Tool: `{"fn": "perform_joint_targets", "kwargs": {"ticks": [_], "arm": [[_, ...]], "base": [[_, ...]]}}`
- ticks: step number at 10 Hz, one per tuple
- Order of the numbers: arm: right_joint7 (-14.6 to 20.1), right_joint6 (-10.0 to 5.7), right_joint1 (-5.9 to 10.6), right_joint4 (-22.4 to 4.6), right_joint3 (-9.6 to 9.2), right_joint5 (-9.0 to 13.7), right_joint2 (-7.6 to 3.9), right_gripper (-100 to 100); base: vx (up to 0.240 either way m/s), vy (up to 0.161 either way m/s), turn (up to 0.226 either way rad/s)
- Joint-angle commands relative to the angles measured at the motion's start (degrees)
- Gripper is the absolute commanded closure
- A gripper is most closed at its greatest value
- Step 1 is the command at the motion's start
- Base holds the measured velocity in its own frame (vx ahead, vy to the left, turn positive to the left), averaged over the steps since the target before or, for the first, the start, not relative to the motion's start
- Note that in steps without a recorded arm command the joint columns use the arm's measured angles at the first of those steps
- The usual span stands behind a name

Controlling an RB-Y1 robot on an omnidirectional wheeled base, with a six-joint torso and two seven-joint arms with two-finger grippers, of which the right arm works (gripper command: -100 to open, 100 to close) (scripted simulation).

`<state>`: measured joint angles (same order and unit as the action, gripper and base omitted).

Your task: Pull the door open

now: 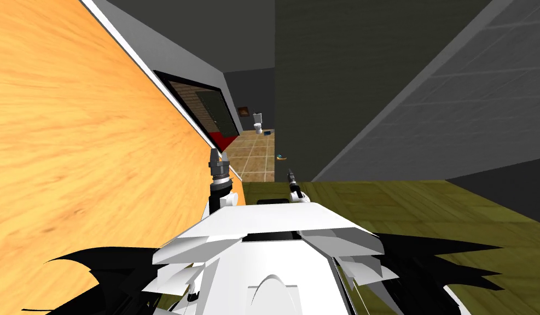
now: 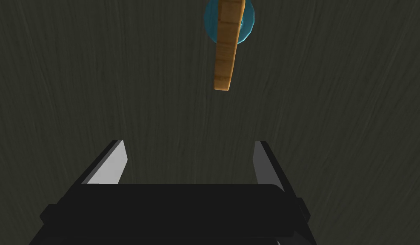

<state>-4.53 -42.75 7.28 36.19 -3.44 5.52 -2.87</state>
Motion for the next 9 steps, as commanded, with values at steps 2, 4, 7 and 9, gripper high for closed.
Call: {"fn": "perform_joint_targets", "kwargs": {"ticks": [2, 4, 7, 9], "arm": [[-0.32, 0.73, -0.12, 0.01, 1.61, 0.93, 0.21, -100], [-1.07, 0.66, 0.02, -0.08, 4.01, 2.18, 1.68, -100], [-2.17, -0.39, 0.28, 0.62, 7.21, 3.72, 2.61, -100], [-2.69, -1.11, 0.40, 1.13, 8.64, 4.33, 2.31, -100]], "base": [[-0.042, -0.028, 0.177], [-0.031, -0.015, 0.218], [0.002, -0.004, 0.212], [0.178, 0.020, 0.122]]}}
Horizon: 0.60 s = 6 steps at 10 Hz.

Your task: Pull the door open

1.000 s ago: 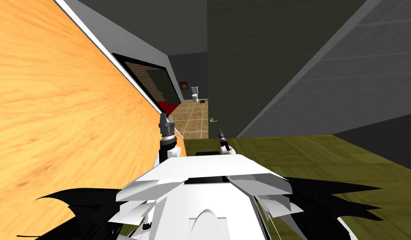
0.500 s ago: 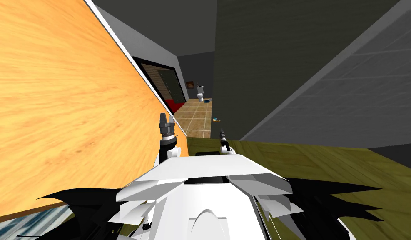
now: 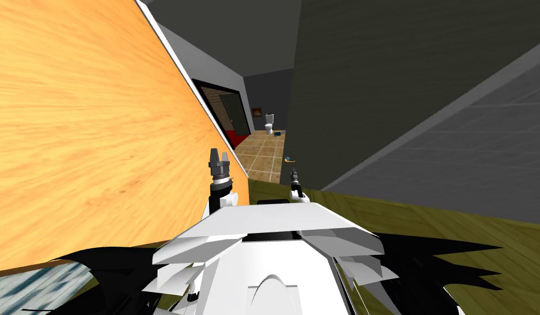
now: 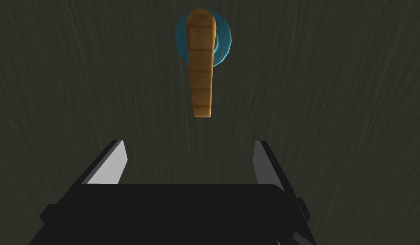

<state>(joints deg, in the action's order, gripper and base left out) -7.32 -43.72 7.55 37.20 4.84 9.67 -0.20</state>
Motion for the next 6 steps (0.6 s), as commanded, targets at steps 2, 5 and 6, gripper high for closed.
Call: {"fn": "perform_joint_targets", "kwargs": {"ticks": [2, 5, 6], "arm": [[-0.14, -0.53, 0.17, 0.42, 1.00, 0.42, -0.54, -100], [-0.41, -1.01, 0.22, 0.77, 1.74, 0.67, -0.52, -100], [-0.49, -1.15, 0.23, 0.87, 1.94, 0.73, -0.41, -100]], "base": [[0.194, 0.044, 0.008], [0.226, 0.004, -0.005], [0.205, 0.021, -0.023]]}}
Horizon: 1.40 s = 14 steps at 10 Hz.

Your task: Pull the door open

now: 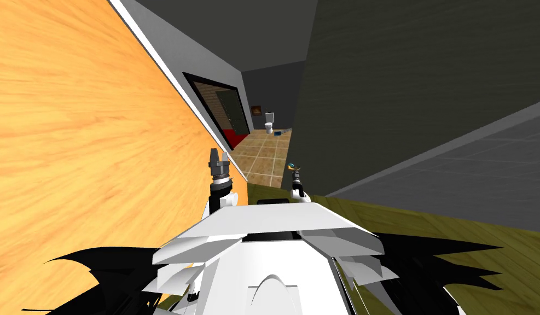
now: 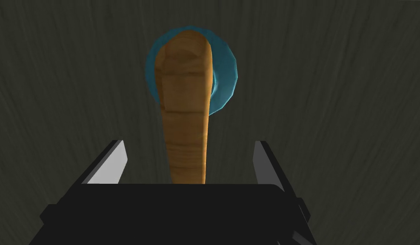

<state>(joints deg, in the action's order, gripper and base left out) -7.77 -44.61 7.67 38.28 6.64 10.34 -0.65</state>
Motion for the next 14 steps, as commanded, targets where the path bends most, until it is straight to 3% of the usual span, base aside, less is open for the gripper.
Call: {"fn": "perform_joint_targets", "kwargs": {"ticks": [1, 2, 3, 8, 14], "arm": [[-0.08, -0.33, 0.12, -0.16, 0.26, 0.08, 0.14, -100], [-0.05, -0.15, 0.03, -0.03, 0.16, 0.04, 0.09, -100], [-0.05, -0.15, 0.03, -0.03, 0.16, 0.04, 0.09, 100], [-0.05, -0.15, 0.03, -0.03, 0.16, 0.04, 0.09, 100], [0.75, 0.90, -0.26, -0.88, -0.36, 0.44, -1.43, 100]], "base": [[0.214, 0.022, -0.017], [0.094, 0.007, 0.000], [-0.013, 0.000, 0.002], [-0.019, -0.001, 0.001], [-0.179, -0.009, 0.015]]}}
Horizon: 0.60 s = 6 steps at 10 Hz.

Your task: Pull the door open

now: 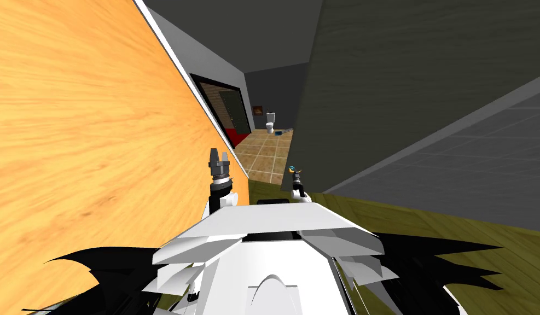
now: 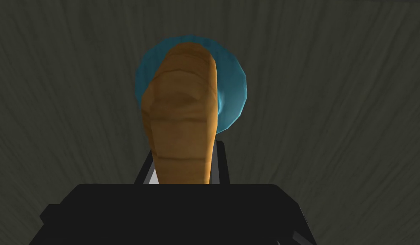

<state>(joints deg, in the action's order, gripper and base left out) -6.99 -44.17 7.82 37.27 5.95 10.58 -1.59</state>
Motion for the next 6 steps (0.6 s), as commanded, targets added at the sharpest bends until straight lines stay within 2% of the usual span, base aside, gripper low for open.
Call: {"fn": "perform_joint_targets", "kwargs": {"ticks": [1, 3, 6], "arm": [[0.17, 0.65, -0.46, -0.03, 0.22, 0.31, -0.84, 100], [0.73, 1.12, -0.59, -0.43, -0.09, 0.56, -1.78, 100], [2.33, 2.11, -0.91, -1.37, -0.92, 1.17, -4.27, 100]], "base": [[-0.193, 0.019, -0.012], [-0.220, -0.005, -0.004], [-0.210, -0.002, -0.038]]}}
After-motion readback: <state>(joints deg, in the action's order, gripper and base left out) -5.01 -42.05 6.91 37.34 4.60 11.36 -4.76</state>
